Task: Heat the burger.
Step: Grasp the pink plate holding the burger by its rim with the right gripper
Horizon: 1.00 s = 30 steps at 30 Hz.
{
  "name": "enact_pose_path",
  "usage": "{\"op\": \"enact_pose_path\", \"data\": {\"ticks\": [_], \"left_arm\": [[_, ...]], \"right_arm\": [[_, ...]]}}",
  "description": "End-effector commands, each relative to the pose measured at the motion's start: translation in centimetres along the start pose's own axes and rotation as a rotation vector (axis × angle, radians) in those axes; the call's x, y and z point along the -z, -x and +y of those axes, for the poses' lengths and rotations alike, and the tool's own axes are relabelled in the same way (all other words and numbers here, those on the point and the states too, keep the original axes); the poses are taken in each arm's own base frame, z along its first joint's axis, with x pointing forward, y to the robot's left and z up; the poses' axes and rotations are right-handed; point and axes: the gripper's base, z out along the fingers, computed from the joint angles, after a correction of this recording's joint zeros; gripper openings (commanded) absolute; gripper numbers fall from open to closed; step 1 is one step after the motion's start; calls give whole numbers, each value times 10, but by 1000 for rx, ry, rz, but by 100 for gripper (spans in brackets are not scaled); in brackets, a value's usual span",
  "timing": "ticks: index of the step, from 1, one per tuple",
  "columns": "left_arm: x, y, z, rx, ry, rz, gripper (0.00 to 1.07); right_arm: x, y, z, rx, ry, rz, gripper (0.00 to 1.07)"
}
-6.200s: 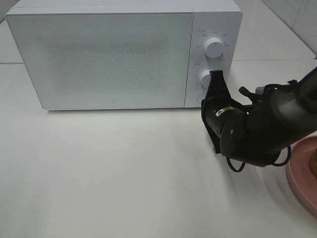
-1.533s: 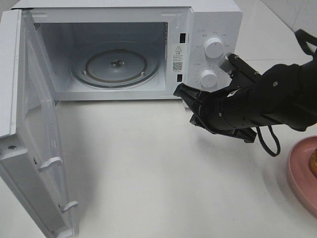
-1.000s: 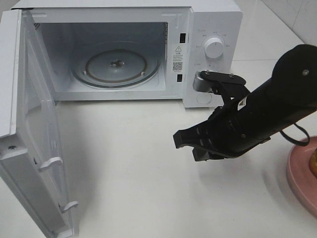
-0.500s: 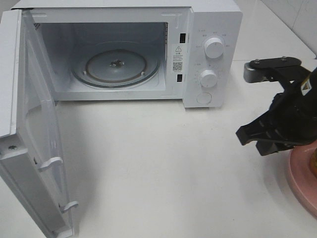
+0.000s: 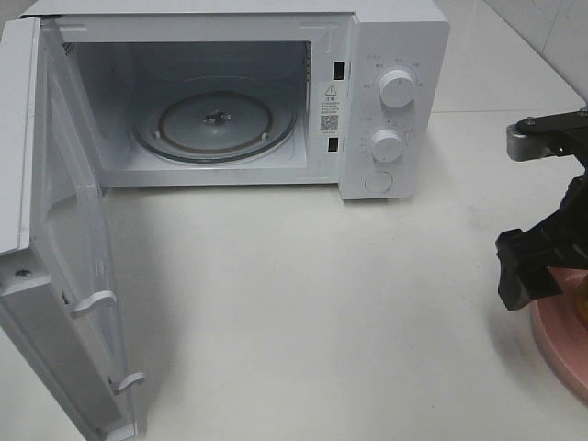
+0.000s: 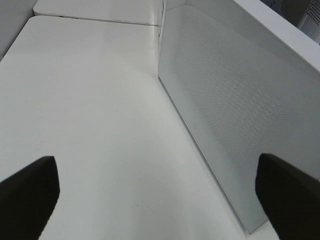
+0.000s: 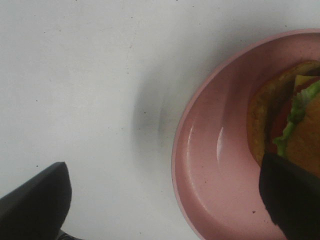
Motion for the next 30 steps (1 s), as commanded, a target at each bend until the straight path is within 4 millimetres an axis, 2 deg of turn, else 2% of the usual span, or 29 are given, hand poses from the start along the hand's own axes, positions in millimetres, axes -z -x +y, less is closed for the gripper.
{"op": "enact_pose_path", "data": {"ticks": [1,17,22,30], "left_arm": [[2,-1,-1,5,-9,-16,100],[2,-1,-1,5,-9,-16,100],[2,-1,-1,5,-9,-16,100],[2,-1,-1,5,-9,-16,100]], "right_arm": [[-1,-4,-5,-17,-14,15,100],[-23,-20,-5,-47,13,25,95],[-47,-16,-5,-51,-1,92,93],[-72,-11,-5,-81,-29,129,90]]}}
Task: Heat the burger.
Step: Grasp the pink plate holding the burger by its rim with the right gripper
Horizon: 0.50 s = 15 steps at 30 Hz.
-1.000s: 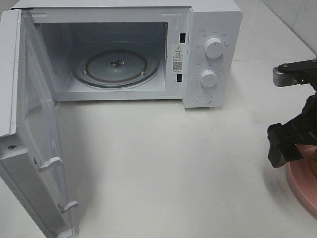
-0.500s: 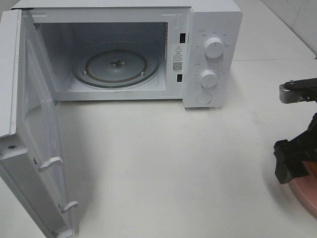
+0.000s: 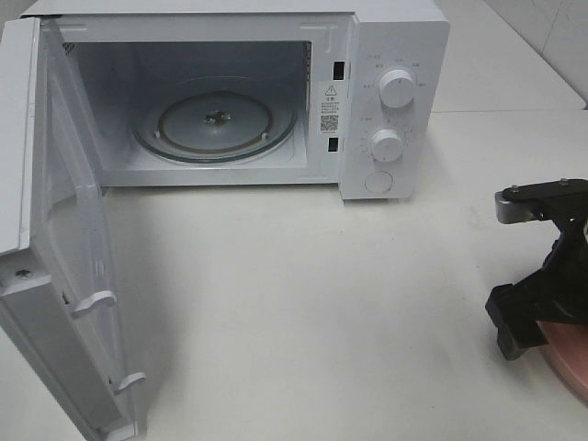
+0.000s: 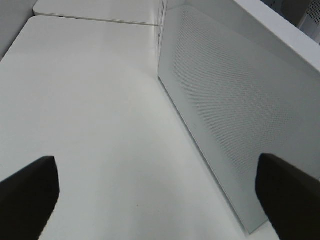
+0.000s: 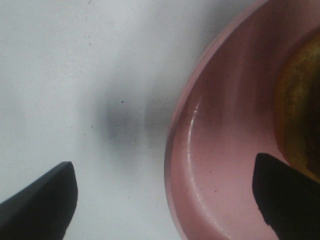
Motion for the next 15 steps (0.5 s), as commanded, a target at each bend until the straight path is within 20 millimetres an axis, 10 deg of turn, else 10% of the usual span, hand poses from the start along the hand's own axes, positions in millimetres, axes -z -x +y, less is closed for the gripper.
{"op": "enact_pose_path", "data": {"ticks": [1,15], "left_arm": [[2,-1,-1,5,-9,-16,100],[2,-1,-1,5,-9,-16,100]], "right_arm": [[-9,2,-1,-23,-10,3,89],[-35,10,0,-44,-26,12,86]]}}
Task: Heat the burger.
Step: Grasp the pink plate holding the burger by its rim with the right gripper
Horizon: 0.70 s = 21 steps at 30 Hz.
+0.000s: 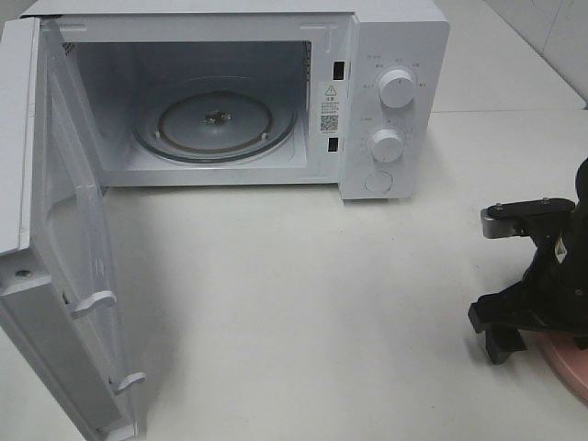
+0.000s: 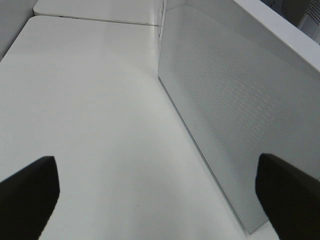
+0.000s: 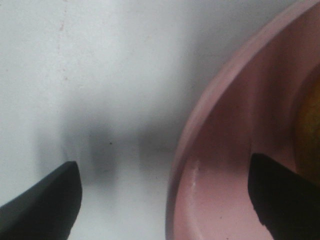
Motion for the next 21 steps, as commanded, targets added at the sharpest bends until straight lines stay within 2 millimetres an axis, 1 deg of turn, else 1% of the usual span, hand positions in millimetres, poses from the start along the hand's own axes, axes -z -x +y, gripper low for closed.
{"op": "enact_pose_path", "data": {"ticks": [1,7,11,20,21], "left_arm": [[2,-1,-1,5,-9,-16,100],[2,-1,-1,5,-9,-16,100],[2,-1,-1,5,-9,-16,100],[2,-1,-1,5,-9,-16,100],[2,-1,-1,5,-9,-16,100]], "right_arm": [[-5,0,-1,-6,-4,8,86],[-7,2,-1,-3,0,-7,84],[-7,2,-1,3,-2,-6,80],[-7,2,-1,3,-3,-5,77],[-7,2,-1,5,-3,-5,74]]}}
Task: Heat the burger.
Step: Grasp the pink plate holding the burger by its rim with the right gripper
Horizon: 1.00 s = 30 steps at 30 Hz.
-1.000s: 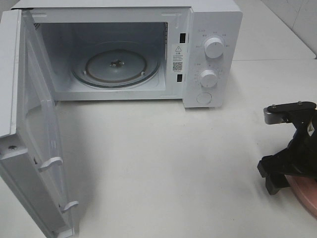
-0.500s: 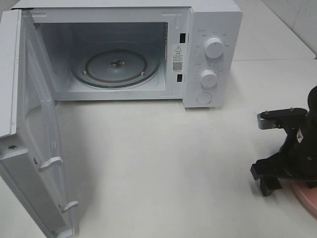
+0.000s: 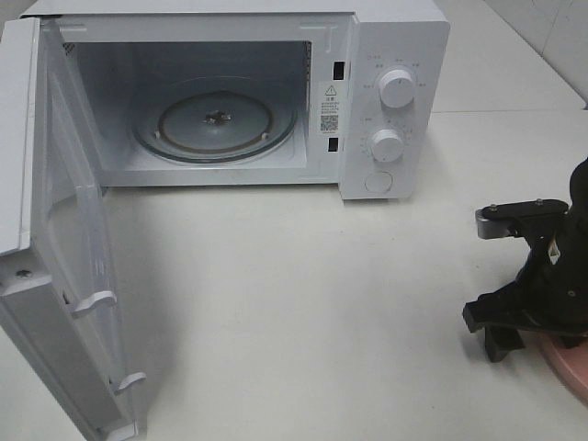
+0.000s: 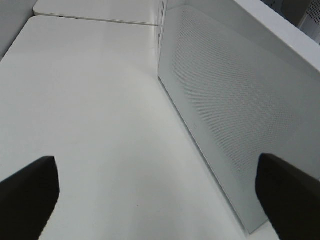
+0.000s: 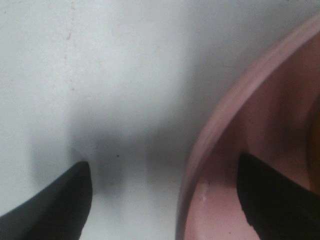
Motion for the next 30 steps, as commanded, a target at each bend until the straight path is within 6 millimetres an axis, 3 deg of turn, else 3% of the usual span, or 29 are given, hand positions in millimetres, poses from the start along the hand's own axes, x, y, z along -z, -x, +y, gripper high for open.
{"op": "enact_pose_path", "data": {"ticks": [1,10,12,15,16,18,19,21,22,30], "left_arm": [[2,-1,-1,5,-9,-16,100],[2,-1,-1,5,-9,-16,100],[2,-1,-1,5,-9,-16,100],[2,-1,-1,5,-9,-16,100],[2,-1,-1,5,-9,-16,100],[2,-1,-1,5,-9,-16,100],[2,-1,-1,5,-9,-16,100],[2,-1,-1,5,-9,-16,100],[2,-1,-1,5,-9,-16,100],[2,-1,-1,5,-9,-16,100]], "right_arm": [[-2,-1,-2,4,-12,9,72],[-2,-1,-4,26,-25,5,56],[-2,-1,-4,26,-25,5,41],[-2,-1,-4,26,-25,5,36],[-2,-1,-4,27,-26,5,24],[-2,-1,-4,29,-27,4,20],[-2,0,-4,43,-32,-6,11],[-2,1,-5,48,-35,-7,7],[-2,0,-5,52,-37,-7,0],[-2,0,-5,35,-37,-6,0]]}}
